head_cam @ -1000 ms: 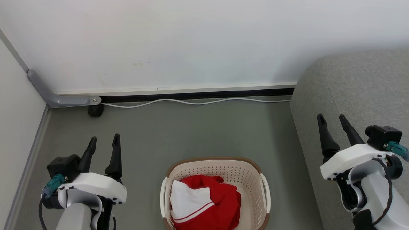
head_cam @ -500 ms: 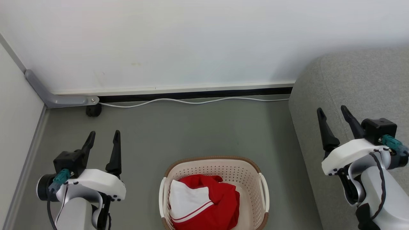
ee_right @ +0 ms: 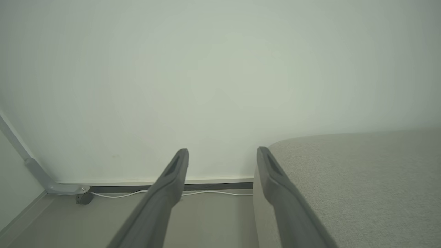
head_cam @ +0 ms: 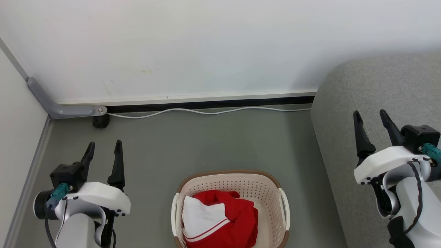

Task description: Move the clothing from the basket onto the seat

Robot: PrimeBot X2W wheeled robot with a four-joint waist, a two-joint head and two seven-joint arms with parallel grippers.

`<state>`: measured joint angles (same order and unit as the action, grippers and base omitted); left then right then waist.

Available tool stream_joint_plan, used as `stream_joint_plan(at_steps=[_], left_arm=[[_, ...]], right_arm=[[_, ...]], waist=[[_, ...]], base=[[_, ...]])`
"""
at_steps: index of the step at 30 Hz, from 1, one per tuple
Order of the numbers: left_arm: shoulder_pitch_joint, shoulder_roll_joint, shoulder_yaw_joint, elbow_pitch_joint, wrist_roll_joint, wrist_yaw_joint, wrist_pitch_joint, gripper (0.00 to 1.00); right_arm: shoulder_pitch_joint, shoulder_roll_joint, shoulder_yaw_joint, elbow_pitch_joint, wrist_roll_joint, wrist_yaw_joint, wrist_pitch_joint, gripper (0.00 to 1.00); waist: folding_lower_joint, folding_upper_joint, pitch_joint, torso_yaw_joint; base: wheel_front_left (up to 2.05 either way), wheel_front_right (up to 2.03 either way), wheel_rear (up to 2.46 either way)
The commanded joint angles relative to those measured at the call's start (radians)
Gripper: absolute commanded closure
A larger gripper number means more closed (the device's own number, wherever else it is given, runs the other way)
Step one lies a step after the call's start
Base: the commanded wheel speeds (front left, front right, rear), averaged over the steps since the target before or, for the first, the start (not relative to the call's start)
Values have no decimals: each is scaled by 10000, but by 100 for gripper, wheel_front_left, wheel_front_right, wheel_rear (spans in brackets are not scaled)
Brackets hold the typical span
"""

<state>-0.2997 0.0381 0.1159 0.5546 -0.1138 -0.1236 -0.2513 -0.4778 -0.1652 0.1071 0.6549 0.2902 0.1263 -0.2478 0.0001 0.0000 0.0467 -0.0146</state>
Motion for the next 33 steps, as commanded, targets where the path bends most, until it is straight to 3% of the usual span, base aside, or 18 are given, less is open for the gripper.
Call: stream_joint_plan(at_steps=[1,12,22,27,33], left_arm=[[-344,164,334,-266,97,-58,-105,0],[-284,136,296,-253,125,-64,-105,0],[-348,125,-371,-9,-396,-68,-105,0],[-525,124,-1156,19,-1210,96,-105,0],[-891,123,-2899,157,-2252,352,-105,0]], right_arm=[[-70,7,115,-305,-118,44,-139,0],[-65,97,-29,-563,-133,44,-139,0],[-417,32,-31,-1339,-54,44,-139,0],[-674,-122,-116,-2062,-43,44,-139,0],[-1118,-384,-260,-2833,-72,44,-139,0]], waist=[[0,0,-16,-4],[0,0,53,-27],[0,0,1031,-99],[0,0,1904,-101],[0,0,3209,7]], base=[[0,0,0],[0,0,0],[0,0,0],[0,0,0],[0,0,0]])
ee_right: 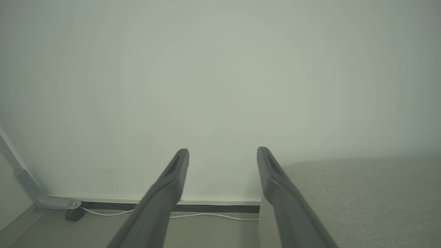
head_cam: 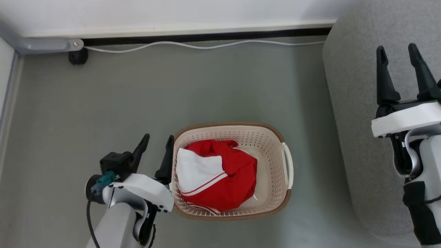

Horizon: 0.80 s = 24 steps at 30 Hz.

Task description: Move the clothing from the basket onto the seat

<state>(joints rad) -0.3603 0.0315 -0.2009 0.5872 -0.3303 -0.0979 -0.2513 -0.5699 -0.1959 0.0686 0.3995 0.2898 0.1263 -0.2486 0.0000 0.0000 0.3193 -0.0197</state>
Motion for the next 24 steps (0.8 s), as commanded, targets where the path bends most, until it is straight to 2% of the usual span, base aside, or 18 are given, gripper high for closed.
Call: stream_joint_plan(at_steps=[1,15,20,24], left_arm=[[-347,188,15,-131,-249,161,-105,0],[-1824,187,-3733,551,-1962,563,-105,0],[-2620,187,-4945,760,-2384,514,-105,0],[-3438,187,-6101,1189,-2311,385,-105,0]], right_arm=[[-276,-128,129,-358,-73,44,-132,0],[-1301,-598,345,-1019,-45,44,-132,0],[-1540,-503,501,-1147,-38,44,-132,0],[-1800,-439,685,-1272,-10,44,-132,0]], waist=[[0,0,672,69],[0,0,3005,-29],[0,0,3529,-207],[0,0,4015,-375]], base=[[0,0,0],[0,0,0],[0,0,0],[0,0,0]])
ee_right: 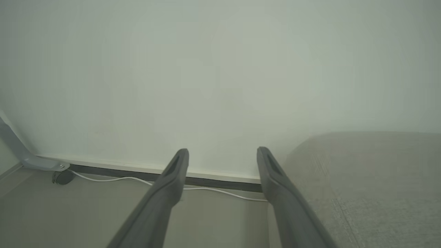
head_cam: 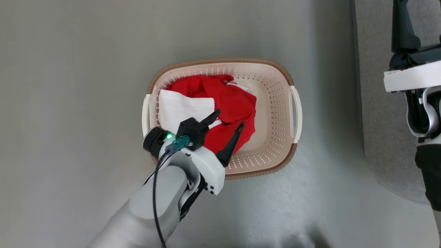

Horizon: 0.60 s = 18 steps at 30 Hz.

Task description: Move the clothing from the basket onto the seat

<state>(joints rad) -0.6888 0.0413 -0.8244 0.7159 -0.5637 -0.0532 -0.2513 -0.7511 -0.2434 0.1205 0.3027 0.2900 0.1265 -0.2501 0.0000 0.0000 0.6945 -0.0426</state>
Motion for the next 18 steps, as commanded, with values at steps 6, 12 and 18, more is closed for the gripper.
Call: stream_joint_plan(at_steps=[6,12,18], left_arm=[[-1502,89,-1588,917,713,-212,-105,0],[-2222,89,-2249,1857,829,-144,-105,0],[-2932,89,-2615,2925,733,281,-105,0]], right_arm=[[-413,218,362,-534,20,42,-116,0],[-578,442,400,-689,100,42,-116,0],[-679,604,382,-884,189,42,-116,0]], waist=[[0,0,971,-467],[0,0,1426,-749],[0,0,2004,-1077]], base=[[0,0,0],[0,0,0],[0,0,0]])
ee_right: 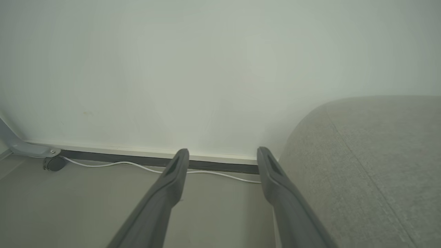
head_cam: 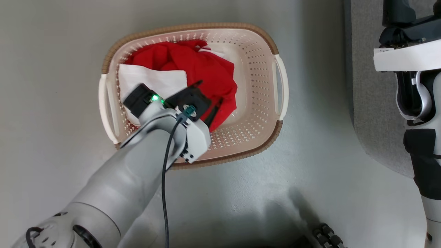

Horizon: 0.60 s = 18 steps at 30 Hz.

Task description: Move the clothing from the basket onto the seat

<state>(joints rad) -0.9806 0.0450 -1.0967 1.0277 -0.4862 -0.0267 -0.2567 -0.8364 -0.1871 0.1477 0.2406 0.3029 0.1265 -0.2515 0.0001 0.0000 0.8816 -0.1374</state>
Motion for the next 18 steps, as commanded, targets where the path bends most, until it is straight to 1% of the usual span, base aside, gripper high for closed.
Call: stream_joint_plan(at_steps=[1,6,11,18], left_arm=[[-119,53,77,19,-71,111,-51,0],[-546,53,-218,944,-227,182,174,0],[-1022,53,-333,1551,-374,425,417,0],[-1389,53,-440,2035,-628,224,836,0]], right_arm=[[156,76,108,-289,81,42,-103,0],[104,229,83,-449,164,42,-103,0],[106,379,-22,-605,239,42,-103,0],[139,568,-85,-761,278,42,-103,0]], waist=[[-1,0,229,-193],[-1,0,659,-507],[-1,0,1042,-739],[-1,0,1349,-948]], base=[[0,0,0],[0,0,0],[0,0,0],[0,0,0]])
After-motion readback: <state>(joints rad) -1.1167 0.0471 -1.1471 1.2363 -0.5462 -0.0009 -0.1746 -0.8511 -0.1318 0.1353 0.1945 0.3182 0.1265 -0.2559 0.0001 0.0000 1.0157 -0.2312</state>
